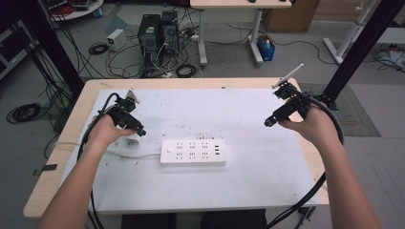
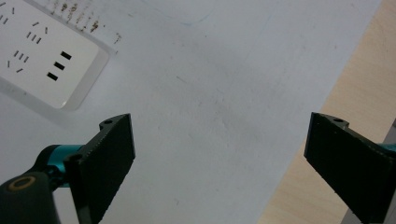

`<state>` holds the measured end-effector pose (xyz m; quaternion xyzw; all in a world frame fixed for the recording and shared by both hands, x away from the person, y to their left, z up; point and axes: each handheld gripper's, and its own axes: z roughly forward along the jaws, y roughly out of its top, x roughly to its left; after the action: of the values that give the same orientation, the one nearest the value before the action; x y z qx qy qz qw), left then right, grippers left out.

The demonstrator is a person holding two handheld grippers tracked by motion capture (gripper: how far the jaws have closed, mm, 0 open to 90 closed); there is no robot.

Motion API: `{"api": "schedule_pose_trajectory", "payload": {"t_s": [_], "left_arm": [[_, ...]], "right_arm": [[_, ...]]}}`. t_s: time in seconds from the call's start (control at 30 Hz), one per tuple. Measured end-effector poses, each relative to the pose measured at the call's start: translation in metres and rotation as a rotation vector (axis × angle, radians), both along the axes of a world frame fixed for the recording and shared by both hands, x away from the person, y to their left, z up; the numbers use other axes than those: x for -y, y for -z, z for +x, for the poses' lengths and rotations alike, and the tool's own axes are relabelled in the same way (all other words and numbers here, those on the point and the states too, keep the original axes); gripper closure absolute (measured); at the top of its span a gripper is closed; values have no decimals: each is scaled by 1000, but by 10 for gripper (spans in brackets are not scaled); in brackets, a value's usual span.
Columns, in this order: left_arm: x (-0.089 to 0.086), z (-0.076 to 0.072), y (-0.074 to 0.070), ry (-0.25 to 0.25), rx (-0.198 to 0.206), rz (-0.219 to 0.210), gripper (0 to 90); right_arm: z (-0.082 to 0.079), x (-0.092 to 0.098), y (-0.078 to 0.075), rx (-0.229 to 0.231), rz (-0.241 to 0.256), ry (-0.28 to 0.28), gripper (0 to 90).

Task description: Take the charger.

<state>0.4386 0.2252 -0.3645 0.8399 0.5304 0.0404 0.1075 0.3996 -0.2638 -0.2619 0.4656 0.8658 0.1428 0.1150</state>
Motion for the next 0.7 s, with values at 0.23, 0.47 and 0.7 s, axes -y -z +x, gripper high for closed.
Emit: {"api": "schedule_pose_trajectory", "payload": {"t_s": [0.23, 0.47, 0.7], "left_arm": [[-1, 5, 15, -44, -11, 5, 208], [2, 9, 28, -86, -56, 40, 260], [6, 12, 41, -114, -88, 69, 341]], "right_arm": [[-1, -1, 2, 1, 7, -5, 81], [-1, -4, 4, -1, 9, -17, 80], [-1, -6, 5, 3, 10, -22, 81]]}}
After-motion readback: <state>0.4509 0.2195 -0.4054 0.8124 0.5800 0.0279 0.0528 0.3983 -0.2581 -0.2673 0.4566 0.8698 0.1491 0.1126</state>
